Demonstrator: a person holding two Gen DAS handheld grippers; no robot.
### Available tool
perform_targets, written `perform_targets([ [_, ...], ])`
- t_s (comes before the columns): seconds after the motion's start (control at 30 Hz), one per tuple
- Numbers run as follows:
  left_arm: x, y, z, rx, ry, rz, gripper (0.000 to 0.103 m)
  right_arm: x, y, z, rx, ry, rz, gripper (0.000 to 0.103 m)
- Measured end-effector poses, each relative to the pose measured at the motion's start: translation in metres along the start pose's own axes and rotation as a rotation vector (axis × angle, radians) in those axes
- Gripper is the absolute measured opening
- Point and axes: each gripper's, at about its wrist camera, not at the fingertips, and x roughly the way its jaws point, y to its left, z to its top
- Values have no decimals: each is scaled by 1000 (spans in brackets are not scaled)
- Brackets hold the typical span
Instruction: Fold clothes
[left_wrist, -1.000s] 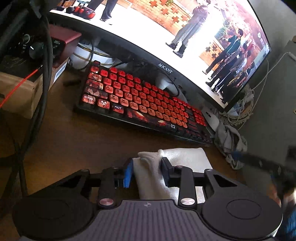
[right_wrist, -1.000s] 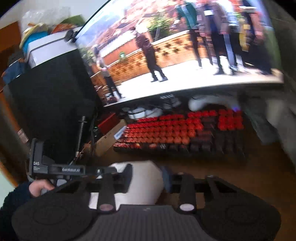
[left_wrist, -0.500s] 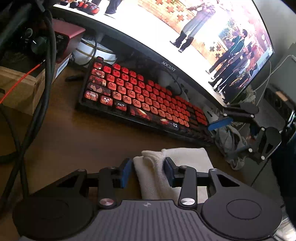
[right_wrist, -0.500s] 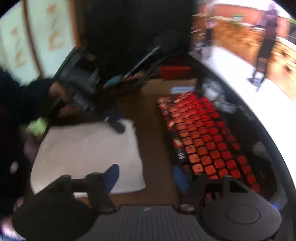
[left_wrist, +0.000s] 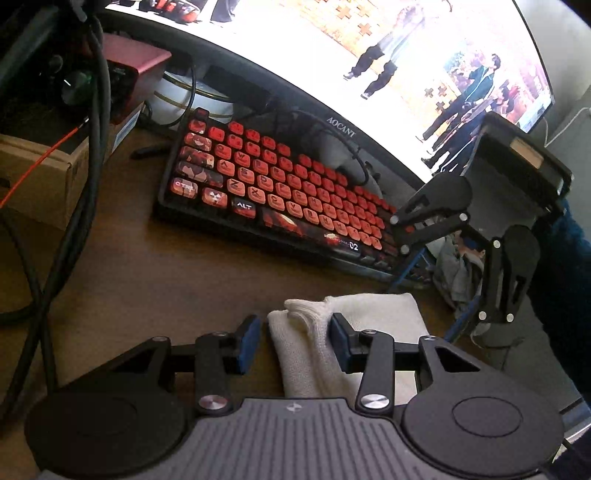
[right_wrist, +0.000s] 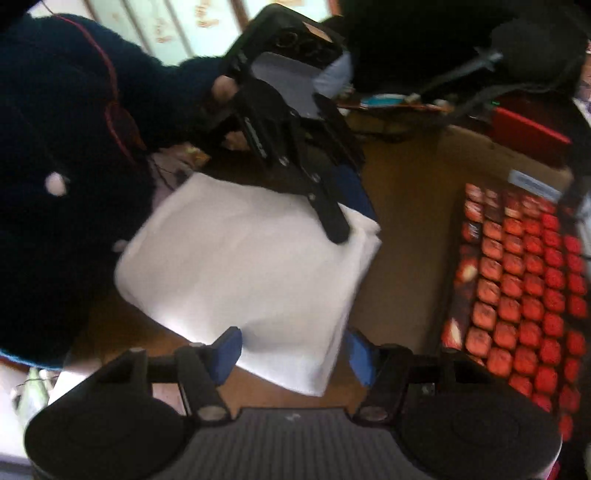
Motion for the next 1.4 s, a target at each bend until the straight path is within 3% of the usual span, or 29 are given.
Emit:
perform_targets([
  [0.1, 1, -2, 1, 0, 9, 13, 42, 3, 0, -5, -42, 5, 71, 60],
  [0.27, 2, -4, 3, -3, 22, 31, 42, -4, 2, -29, 2, 0, 139, 60],
  [0.4, 4, -9, 4, 5, 37, 36, 42, -14, 12, -45, 17, -30, 142, 60],
  [0.53, 5, -13, 5, 21, 45, 47, 42, -26, 20, -52, 49, 2, 79, 60],
  [0.6, 4, -14, 6, 30, 46, 53, 43, -36, 27, -54, 71, 11, 25, 58],
  [0.67, 3, -16, 6, 43, 43, 61, 44, -46, 36, -50, 103, -36, -50, 58],
  [0.83, -9, -17, 6, 68, 23, 67, 46, -62, 51, -40, 293, -331, -258, 58],
  [0.97, -26, -11, 6, 78, -28, 86, 45, -36, 61, -27, 492, -460, -406, 57],
  [1.0, -31, -11, 7, 86, -47, 93, 43, -26, 68, -21, 526, -465, -465, 51],
  [1.03, -35, -15, 9, 111, -65, 104, 39, -16, 79, -17, 556, -483, -525, 35],
  [1.1, -43, -22, 13, 160, -102, 126, 39, -1, 96, -15, 617, -548, -597, 28],
  [1.2, -49, -37, 19, 210, -120, -7, 32, 17, 135, -20, 749, -662, -723, 28],
  [1.27, -42, -50, 16, 274, -97, -89, 23, 30, 158, -22, 820, -737, -792, 28],
  [1.33, -25, -53, 10, 306, -40, -112, 11, 44, 179, -16, 854, -801, -844, 28],
  [1.4, -9, -56, 4, 337, 16, -135, 9, 64, 194, -4, 858, -819, -875, 28],
])
